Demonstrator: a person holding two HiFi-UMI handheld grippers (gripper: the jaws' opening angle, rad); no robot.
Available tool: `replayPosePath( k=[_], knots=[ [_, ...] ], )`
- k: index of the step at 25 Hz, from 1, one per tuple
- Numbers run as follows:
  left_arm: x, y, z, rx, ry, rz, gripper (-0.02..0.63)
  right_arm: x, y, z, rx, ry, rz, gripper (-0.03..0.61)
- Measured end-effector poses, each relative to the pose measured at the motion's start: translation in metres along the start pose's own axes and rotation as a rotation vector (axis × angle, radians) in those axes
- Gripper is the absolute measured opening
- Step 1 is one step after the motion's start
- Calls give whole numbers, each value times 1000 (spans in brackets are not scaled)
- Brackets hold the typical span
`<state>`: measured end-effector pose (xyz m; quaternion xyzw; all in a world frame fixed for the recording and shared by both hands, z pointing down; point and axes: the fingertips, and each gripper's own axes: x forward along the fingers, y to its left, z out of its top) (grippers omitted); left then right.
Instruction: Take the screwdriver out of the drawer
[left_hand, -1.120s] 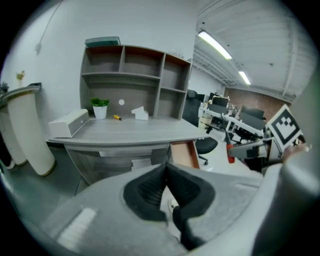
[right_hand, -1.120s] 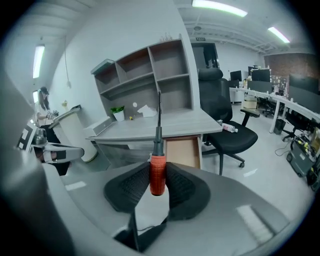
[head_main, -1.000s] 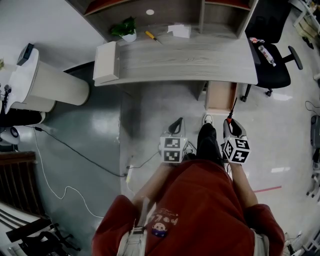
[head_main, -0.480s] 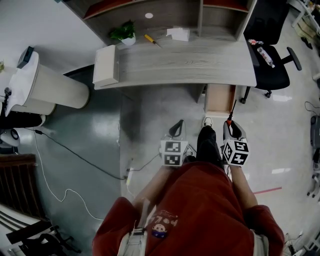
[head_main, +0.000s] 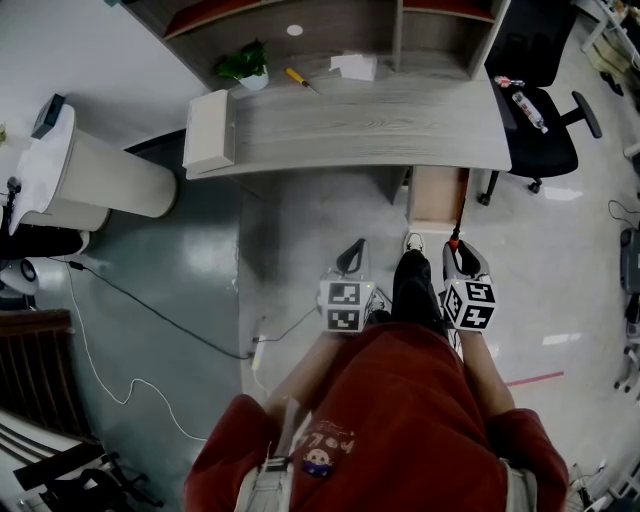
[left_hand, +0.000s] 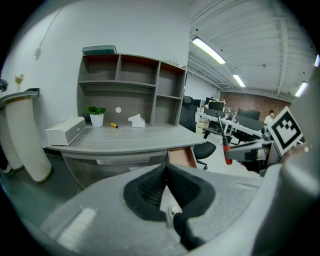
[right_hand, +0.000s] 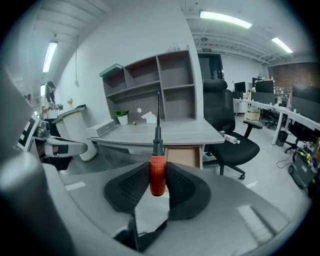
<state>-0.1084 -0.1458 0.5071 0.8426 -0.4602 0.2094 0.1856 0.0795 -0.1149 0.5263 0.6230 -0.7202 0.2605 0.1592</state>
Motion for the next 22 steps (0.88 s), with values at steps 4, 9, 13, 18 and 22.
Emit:
replayPosePath(
  k=[4, 9, 13, 18, 22],
  knots=[
    [1, -2, 0, 2, 1, -2, -2, 0, -2, 1, -2, 0, -3, 100],
    [2, -5, 2, 6, -4, -5, -2, -2, -4, 1, -3, 1, -8, 100],
    [4, -8, 2, 13, -2, -6, -2, -2, -7, 1, -2, 0, -10, 100],
    [5, -9, 5, 15, -6, -6, -2, 0, -10, 2, -2, 1, -8, 100],
    [7, -8, 5, 17, -1, -4, -2, 2, -10, 3, -8, 3, -4, 100]
  ],
)
